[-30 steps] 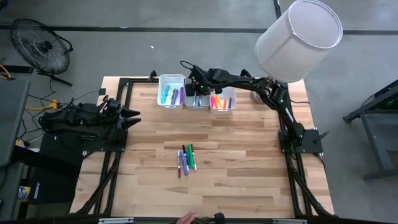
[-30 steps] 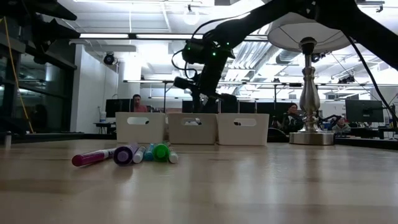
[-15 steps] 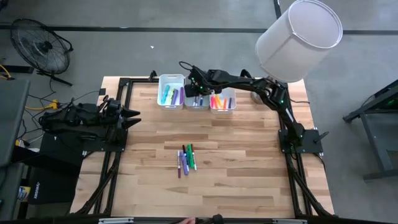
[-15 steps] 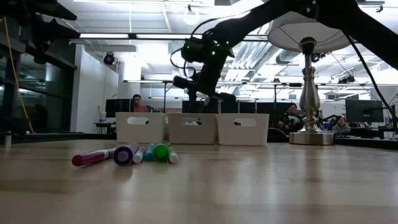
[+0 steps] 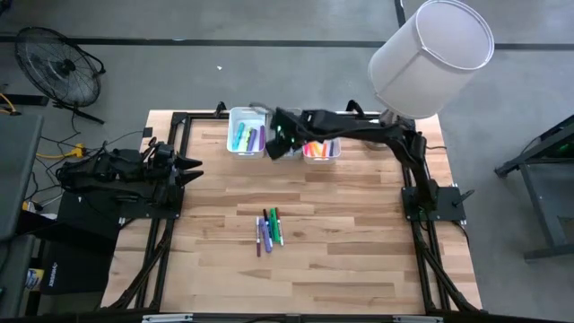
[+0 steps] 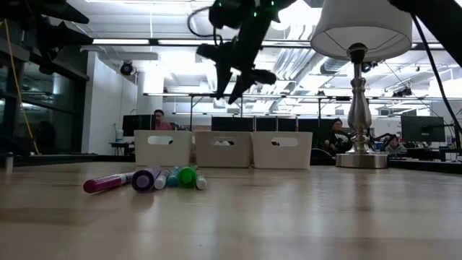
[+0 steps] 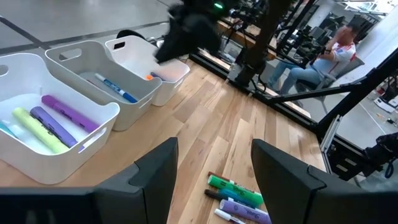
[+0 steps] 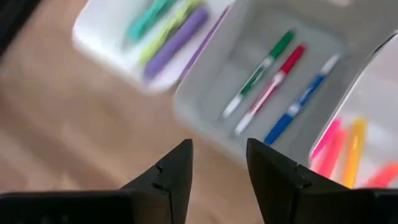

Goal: Pick & Place Markers
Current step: Put the brown marker pen into the gray bin

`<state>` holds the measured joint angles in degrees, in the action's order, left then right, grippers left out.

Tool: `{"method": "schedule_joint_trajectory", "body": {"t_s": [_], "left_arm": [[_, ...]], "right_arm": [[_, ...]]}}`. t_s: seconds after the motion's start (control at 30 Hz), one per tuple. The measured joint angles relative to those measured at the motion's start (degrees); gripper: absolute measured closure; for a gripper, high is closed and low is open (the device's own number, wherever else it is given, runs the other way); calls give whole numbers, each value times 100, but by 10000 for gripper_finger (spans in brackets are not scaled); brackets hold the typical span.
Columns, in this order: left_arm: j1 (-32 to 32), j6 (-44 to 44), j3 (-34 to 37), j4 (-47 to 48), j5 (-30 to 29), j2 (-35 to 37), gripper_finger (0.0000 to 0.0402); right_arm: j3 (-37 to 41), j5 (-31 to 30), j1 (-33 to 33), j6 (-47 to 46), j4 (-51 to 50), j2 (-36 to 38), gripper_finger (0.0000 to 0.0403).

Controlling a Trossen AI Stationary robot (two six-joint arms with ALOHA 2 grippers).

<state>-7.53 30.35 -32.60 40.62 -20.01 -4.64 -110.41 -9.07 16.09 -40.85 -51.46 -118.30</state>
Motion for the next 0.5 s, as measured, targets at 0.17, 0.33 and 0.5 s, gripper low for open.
{"method": "schedule_joint_trajectory", "body": {"t_s": [0.17,0.33,0.5], "left_arm": [[-1,-2,1,-4,1,1,200],[-1,0,0,1,0,2,200],[0,0,2,-4,0,2,200]], "right_arm": [[0,14,-569,89,-415,113,263],[0,-49,-1185,86,-763,118,263],[0,-382,-1838,-160,-1096,118,263]]}}
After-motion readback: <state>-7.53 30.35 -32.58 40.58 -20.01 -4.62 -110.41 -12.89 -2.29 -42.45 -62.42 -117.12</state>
